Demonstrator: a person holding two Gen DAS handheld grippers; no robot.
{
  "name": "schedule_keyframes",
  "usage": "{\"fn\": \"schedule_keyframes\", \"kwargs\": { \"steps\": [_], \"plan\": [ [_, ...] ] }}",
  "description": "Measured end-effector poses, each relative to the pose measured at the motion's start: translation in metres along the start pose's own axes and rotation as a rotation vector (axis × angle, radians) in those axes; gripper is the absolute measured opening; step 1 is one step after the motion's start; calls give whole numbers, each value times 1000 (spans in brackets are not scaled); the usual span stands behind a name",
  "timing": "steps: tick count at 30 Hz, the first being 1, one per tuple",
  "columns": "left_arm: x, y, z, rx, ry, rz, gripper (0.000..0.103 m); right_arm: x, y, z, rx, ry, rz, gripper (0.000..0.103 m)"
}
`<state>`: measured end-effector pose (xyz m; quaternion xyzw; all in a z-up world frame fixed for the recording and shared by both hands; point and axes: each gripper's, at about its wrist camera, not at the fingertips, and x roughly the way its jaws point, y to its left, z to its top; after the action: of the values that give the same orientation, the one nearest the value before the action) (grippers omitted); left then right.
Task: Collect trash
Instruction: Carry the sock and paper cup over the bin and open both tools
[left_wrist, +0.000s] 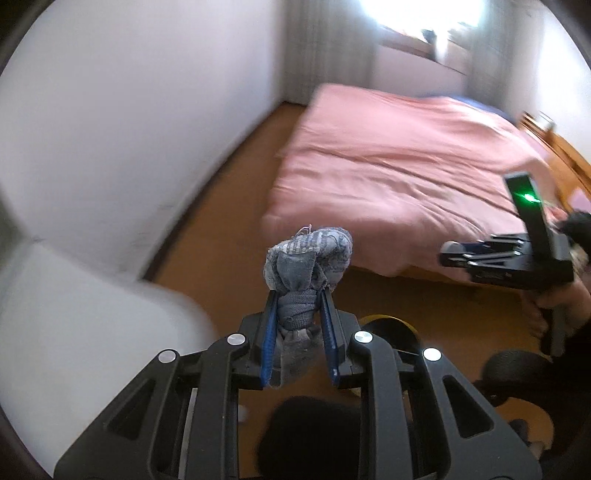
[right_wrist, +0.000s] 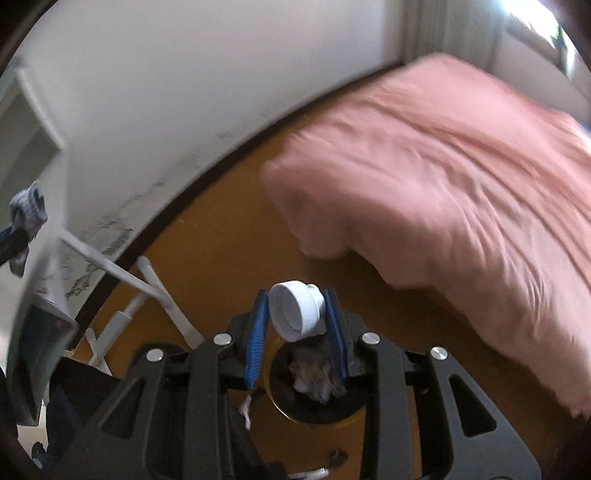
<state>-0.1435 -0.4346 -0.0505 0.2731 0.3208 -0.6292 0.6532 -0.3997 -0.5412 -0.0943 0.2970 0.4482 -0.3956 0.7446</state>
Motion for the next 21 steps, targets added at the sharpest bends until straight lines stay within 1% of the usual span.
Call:
{"fn": "schedule_keyframes", "kwargs": {
  "steps": [2, 5, 8, 10, 11, 13, 14, 17, 21],
  "plan": [
    [31, -25, -4, 33, 42, -43, 22, 10, -20, -12, 17, 41, -6, 31],
    [78, -64, -19, 58, 135, -106, 22, 27, -41, -27, 39, 99, -8, 31],
    [119, -77, -30, 75, 213, -128, 22, 40, -57, -44, 38, 141, -8, 31],
    [145, -94, -36, 81, 260, -150, 22, 50, -61, -51, 29, 175, 0, 31],
    [150, -92, -41, 86, 274, -155, 22, 53, -63, -52, 30, 192, 5, 31],
    [163, -104, -49, 105, 295, -151, 22, 55, -68, -54, 32, 188, 11, 31],
    [173, -102, -48, 107, 304, -154, 22, 57, -71, -55, 34, 192, 13, 31],
    [185, -111, -54, 110, 341, -163, 22, 58, -72, -58, 31, 204, 17, 31],
    [182, -119, -56, 112, 352, -167, 22, 60, -69, -59, 14, 213, 25, 31]
  ]
}}
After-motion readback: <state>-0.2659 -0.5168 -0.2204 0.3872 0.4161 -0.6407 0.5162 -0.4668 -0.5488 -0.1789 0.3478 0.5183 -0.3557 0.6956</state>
